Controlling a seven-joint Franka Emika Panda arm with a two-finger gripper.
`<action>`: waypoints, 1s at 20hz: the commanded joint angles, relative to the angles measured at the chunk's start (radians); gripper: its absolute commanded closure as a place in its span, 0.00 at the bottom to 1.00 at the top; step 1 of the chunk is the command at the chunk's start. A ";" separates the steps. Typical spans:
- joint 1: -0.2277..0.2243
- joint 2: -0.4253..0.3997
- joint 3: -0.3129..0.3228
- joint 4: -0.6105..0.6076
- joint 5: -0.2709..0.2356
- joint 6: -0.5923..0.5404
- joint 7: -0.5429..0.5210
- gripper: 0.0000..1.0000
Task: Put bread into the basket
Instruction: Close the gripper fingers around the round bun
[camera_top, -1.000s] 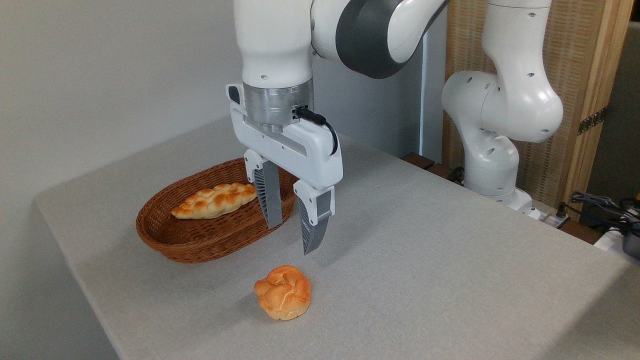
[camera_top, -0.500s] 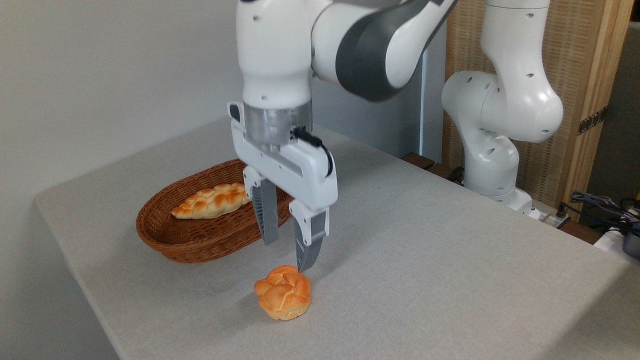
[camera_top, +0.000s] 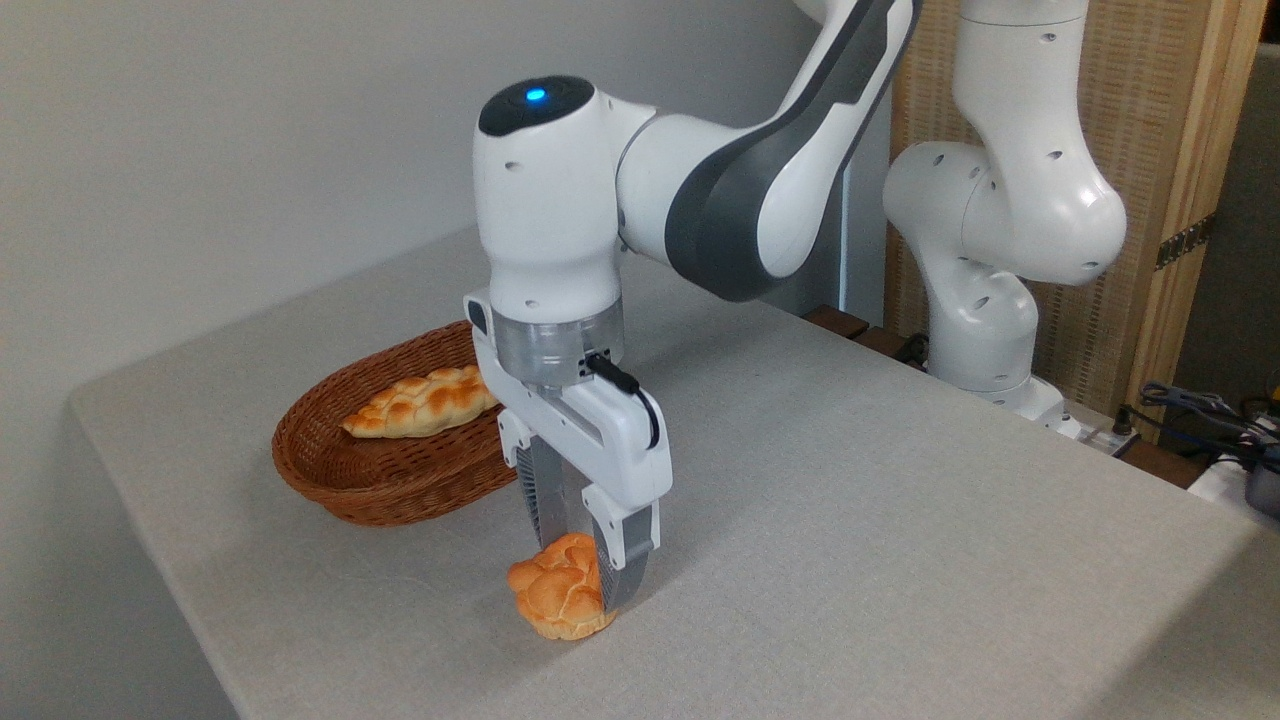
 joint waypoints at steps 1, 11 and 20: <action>-0.003 0.026 -0.002 0.004 -0.011 0.061 0.025 0.00; -0.006 0.045 -0.015 0.008 -0.014 0.064 0.028 0.43; -0.006 0.043 -0.015 0.009 -0.014 0.064 0.036 0.47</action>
